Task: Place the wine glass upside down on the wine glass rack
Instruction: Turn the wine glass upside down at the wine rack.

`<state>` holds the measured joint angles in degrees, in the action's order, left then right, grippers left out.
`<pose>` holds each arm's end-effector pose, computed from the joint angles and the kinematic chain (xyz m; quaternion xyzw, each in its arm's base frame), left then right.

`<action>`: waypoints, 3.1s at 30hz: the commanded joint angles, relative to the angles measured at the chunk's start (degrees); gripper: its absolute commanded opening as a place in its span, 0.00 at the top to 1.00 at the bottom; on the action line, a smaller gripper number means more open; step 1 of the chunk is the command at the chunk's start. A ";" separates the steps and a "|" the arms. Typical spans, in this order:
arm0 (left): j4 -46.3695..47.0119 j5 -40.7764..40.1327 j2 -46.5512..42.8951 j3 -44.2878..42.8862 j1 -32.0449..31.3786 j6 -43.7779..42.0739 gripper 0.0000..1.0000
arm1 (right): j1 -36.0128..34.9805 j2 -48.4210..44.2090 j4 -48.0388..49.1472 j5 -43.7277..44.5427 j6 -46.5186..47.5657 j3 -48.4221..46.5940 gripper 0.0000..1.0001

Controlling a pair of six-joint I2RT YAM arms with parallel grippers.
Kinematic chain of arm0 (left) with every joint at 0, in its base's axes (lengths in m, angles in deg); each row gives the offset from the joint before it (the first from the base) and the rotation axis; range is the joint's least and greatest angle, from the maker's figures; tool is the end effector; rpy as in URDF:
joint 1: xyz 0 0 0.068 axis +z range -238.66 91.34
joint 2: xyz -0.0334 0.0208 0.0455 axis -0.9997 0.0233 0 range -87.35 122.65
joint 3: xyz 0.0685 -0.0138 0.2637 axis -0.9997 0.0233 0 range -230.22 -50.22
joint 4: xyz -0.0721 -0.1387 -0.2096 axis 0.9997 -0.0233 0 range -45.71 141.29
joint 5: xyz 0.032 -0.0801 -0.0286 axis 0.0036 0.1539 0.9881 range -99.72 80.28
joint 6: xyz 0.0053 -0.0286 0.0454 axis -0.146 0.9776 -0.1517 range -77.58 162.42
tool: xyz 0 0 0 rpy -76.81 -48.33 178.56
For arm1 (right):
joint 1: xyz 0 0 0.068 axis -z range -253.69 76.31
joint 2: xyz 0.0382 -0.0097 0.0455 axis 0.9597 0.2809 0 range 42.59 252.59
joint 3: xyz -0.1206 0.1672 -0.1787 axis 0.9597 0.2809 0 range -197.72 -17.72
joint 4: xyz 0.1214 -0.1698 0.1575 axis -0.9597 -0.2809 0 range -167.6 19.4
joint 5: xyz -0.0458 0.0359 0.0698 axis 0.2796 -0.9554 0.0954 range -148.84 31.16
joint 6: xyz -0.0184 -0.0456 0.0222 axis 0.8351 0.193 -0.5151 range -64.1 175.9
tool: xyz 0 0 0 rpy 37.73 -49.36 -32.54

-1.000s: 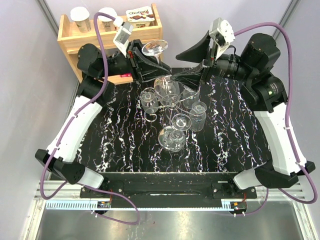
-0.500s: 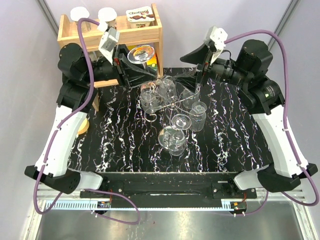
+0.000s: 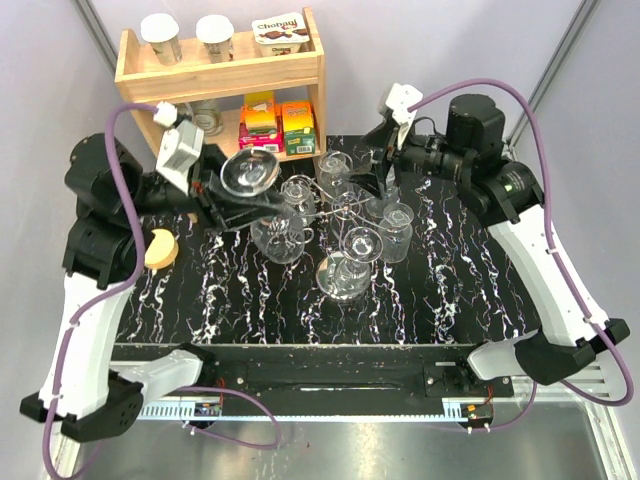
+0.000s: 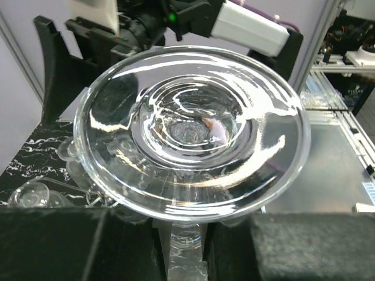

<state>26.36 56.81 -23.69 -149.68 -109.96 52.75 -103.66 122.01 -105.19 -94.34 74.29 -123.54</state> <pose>0.1308 -0.0860 0.5587 0.4718 0.4898 -0.5118 0.5250 0.2202 0.1510 0.5210 -0.4770 0.5749 0.2922 0.5972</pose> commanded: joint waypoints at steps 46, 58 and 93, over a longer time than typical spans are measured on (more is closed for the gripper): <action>-8.03 1.95 -13.39 33.98 0.21 -31.77 1.00 | 0.36 5.75 -11.20 -7.30 16.32 1.76 0.45; -4.78 0.36 -12.59 35.74 0.29 -32.56 1.00 | 0.18 4.26 -10.15 -6.51 15.71 2.90 0.87; 24.65 -8.34 -6.53 46.98 0.21 -26.94 1.00 | -1.05 -0.05 -3.38 -0.53 7.19 8.35 1.00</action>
<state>39.23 49.48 -30.34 -103.58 -109.96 24.20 -104.60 124.17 -110.74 -94.52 84.17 -114.31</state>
